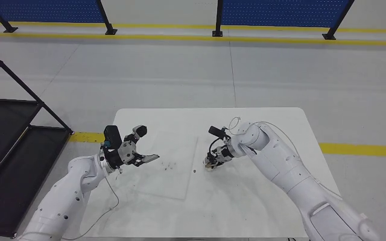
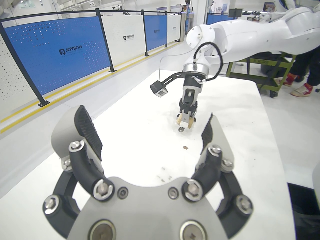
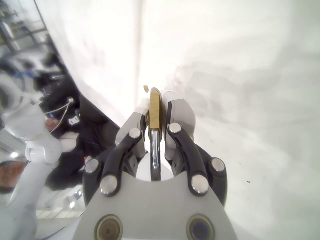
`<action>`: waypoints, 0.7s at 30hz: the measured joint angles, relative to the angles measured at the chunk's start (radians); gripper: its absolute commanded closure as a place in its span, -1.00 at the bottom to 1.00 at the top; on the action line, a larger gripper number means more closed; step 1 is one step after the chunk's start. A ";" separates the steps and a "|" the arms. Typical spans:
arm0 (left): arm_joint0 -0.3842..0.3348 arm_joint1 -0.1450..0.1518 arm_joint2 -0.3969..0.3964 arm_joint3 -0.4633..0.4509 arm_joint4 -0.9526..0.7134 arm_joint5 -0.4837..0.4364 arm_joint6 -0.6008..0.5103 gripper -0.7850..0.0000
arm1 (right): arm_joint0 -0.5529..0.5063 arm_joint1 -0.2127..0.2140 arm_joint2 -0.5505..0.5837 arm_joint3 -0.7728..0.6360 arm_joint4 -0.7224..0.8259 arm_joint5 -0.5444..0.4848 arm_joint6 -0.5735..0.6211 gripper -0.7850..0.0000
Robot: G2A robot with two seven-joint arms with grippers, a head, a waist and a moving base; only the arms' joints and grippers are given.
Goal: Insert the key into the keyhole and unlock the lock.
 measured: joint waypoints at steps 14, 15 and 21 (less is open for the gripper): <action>0.000 0.000 0.000 0.000 0.000 0.000 0.000 -1.00 | 0.050 -0.041 -0.049 0.128 -0.024 0.004 -0.028 1.00; 0.000 0.000 0.000 0.000 0.000 0.000 0.000 -1.00 | 0.052 -0.043 -0.050 0.135 -0.023 0.001 -0.029 1.00; 0.000 0.000 0.000 0.000 0.000 0.000 0.000 -1.00 | 0.062 -0.049 -0.051 0.147 -0.032 -0.003 -0.032 0.05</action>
